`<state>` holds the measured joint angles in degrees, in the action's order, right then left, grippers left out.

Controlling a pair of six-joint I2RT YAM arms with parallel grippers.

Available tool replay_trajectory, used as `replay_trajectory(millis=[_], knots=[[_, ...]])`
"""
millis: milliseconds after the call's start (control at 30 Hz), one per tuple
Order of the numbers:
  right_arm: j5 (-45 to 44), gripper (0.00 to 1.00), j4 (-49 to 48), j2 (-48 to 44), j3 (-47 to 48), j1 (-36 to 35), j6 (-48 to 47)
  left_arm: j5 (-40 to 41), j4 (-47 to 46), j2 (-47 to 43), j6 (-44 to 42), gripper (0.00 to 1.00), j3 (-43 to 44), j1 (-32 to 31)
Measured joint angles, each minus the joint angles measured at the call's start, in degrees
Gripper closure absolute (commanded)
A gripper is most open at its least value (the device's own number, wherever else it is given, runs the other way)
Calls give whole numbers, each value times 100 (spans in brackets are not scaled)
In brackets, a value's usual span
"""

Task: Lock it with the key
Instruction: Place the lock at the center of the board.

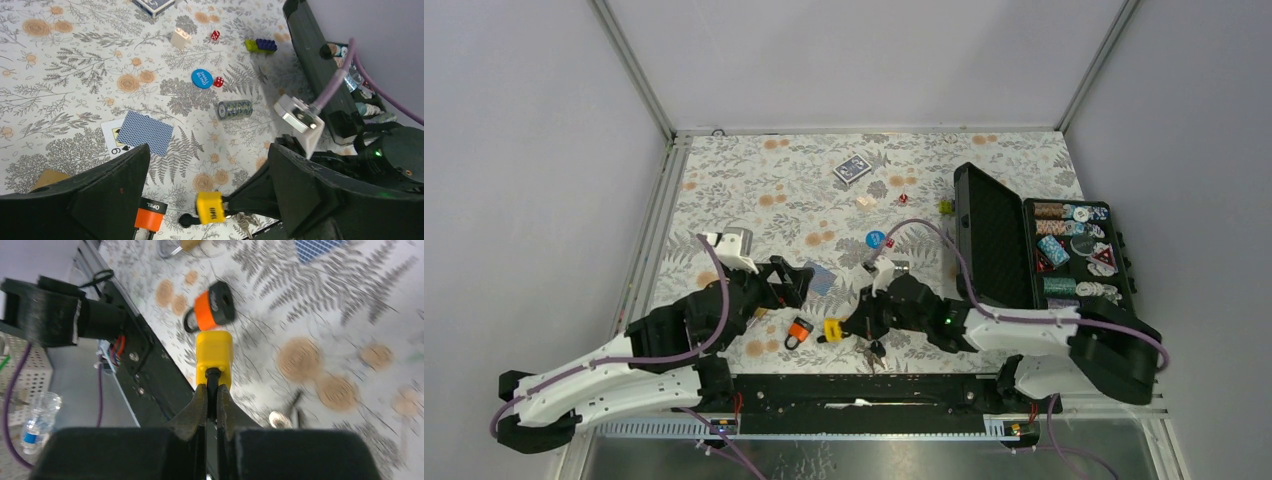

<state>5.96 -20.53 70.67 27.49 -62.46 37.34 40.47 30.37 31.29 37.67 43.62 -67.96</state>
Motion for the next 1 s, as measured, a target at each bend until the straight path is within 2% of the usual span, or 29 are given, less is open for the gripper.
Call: replay_trajectory(millis=[267, 400, 567, 600, 667, 767, 900, 1000], knots=[[413, 97, -1679, 1757, 997, 0, 492, -238, 42, 221, -7, 4, -2, 0], [501, 95, -2157, 2686, 1473, 0, 868, -280, 61, 203, 26, 1, -2, 0], [509, 70, -2124, 3698, 1858, 0, 1298, -302, 96, 170, 83, 1, -2, 0], [525, 62, -2114, 3794, 1888, 0, 1346, -304, 125, 175, 101, 1, -2, 0], [520, 54, -2035, 3814, 1888, -2, 1394, -304, 195, 184, 151, 1, -2, 0], [439, 46, -1884, 3703, 1884, 0, 1298, -295, 280, 181, 214, 1, -2, 0], [186, 35, -1432, 3150, 1858, 24, 925, -229, 326, 225, 334, 1, -2, 0], [50, 31, -1233, 2612, 1786, 146, 619, -166, 345, 356, 426, 1, 0, 0]])
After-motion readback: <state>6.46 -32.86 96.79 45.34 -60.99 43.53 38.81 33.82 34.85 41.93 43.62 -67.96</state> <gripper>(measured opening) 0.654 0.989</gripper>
